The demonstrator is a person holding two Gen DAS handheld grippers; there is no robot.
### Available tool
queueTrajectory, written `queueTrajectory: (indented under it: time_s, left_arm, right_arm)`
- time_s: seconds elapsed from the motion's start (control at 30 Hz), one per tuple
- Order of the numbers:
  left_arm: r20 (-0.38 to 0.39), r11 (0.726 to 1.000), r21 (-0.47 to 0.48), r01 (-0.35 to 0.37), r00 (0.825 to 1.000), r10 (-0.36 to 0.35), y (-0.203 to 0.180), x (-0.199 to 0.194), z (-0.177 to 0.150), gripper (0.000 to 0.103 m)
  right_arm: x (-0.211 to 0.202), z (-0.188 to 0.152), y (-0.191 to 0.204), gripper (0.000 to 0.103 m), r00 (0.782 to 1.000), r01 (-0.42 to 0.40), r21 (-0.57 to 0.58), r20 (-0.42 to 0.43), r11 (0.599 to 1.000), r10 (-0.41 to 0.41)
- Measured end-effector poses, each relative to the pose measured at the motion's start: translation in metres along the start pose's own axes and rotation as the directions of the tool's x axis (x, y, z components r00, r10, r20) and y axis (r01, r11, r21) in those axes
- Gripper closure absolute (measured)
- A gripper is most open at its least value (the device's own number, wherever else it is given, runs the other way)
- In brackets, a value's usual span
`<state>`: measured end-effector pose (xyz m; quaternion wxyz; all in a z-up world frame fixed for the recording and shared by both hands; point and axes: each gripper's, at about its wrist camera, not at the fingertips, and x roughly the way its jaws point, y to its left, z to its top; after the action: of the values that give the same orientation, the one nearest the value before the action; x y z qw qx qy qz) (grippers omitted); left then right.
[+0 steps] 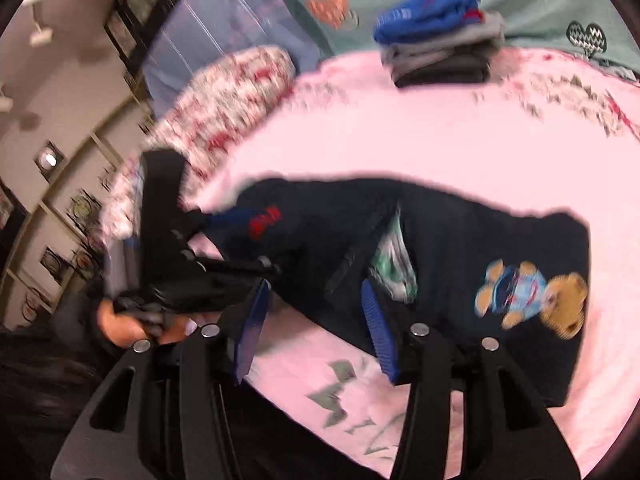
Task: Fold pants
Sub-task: 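Lift the waistband end with the right gripper and fold it toward the cuffs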
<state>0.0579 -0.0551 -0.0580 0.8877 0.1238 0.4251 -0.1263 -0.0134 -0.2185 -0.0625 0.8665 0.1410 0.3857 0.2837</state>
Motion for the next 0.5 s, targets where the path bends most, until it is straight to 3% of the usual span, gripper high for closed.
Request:
queueTrajectory:
  time_s: [0.07,0.13,0.23,0.33,0.4,0.5]
  left_arm:
    - [0.029,1.0,0.005,0.02,0.999,-0.021,-0.005,-0.009,0.002,0.014]
    - [0.052,0.999,0.02,0.044,0.998,-0.045,-0.016,-0.016,0.006,0.014]
    - [0.052,0.996,0.07,0.051,0.997,-0.055,-0.043,-0.009,0.01,0.013]
    - [-0.033,0.995,0.097,0.029,0.999,-0.026,-0.059,0.023,0.006,0.013]
    - [-0.06,0.995,0.092,0.026,0.998,-0.021,-0.06,0.035,0.002,0.011]
    - [-0.062,0.997,0.061,0.038,0.998,-0.034,-0.054,0.036,0.001,0.009]
  right_arm:
    - [-0.006,0.018,-0.009,0.053,0.996,0.082,0.038,0.027,0.996,-0.083]
    - [-0.001,0.027,-0.026,0.053,0.992,0.129,0.101,0.0,0.986,-0.13]
    - [0.024,0.035,-0.041,0.053,0.994,0.089,0.156,-0.074,0.984,-0.078]
    - [0.057,0.037,-0.037,0.053,0.978,0.114,0.151,-0.188,0.982,-0.085]
    - [0.073,0.029,-0.034,0.06,0.956,0.163,0.13,-0.267,0.978,-0.124]
    - [0.084,0.021,-0.036,0.085,0.94,0.182,0.099,-0.311,0.978,-0.143]
